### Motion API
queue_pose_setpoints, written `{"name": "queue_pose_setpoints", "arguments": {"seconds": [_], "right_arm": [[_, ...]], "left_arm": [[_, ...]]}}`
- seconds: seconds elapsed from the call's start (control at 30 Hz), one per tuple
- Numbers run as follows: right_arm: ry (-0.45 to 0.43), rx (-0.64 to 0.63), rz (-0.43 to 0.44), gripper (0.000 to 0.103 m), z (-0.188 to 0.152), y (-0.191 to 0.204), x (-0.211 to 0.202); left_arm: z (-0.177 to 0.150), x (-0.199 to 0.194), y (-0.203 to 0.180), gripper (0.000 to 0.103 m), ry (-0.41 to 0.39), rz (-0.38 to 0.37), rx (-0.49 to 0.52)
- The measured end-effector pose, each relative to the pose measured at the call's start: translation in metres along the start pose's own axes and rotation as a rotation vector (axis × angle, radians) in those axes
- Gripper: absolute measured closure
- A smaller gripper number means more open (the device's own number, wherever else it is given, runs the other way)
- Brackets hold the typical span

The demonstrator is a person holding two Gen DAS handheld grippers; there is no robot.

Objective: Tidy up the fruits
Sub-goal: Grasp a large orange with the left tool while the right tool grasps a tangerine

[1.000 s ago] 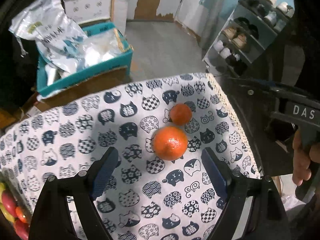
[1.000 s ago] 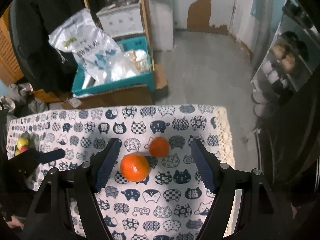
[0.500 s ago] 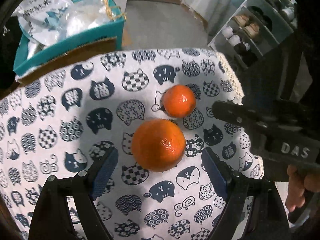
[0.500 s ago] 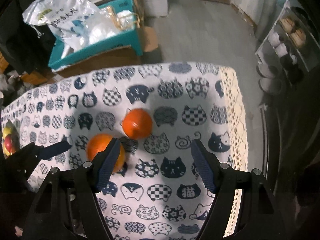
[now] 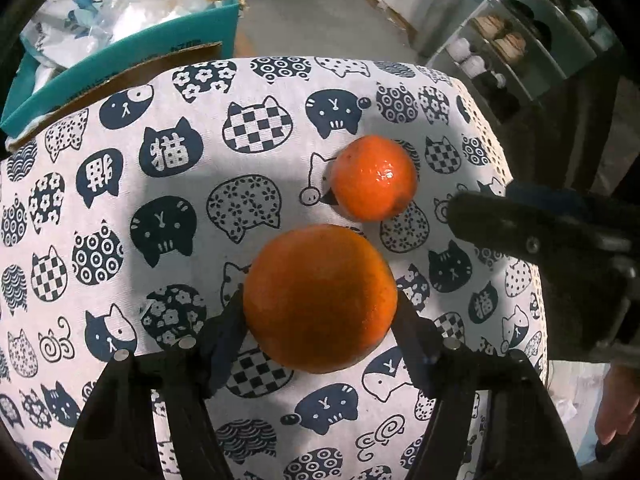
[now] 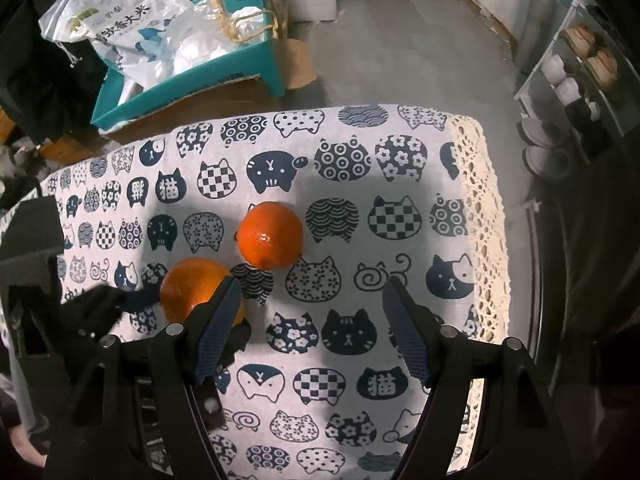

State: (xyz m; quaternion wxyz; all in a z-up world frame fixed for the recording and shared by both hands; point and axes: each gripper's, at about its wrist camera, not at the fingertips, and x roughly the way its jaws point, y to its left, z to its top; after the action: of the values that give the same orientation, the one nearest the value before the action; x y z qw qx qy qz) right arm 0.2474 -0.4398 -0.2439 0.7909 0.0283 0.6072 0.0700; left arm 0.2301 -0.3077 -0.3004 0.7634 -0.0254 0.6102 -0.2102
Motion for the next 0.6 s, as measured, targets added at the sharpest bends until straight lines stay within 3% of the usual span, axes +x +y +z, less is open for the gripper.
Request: {"name": "queue_pose_setpoints", "arguments": {"seconds": [0.2,0.6], "right_arm": [[0.013,0.011,0.033,0.028,0.005,0.002,0.011],[0.025,0.035,0.085,0.028,0.017,0.019,0.038]], "left_arm": [[-0.007,-0.008,0.007,0.033,-0.023,0.016,0.04],[-0.004,-0.036,0.049,0.033,-0.064,0.054,0.023]]}}
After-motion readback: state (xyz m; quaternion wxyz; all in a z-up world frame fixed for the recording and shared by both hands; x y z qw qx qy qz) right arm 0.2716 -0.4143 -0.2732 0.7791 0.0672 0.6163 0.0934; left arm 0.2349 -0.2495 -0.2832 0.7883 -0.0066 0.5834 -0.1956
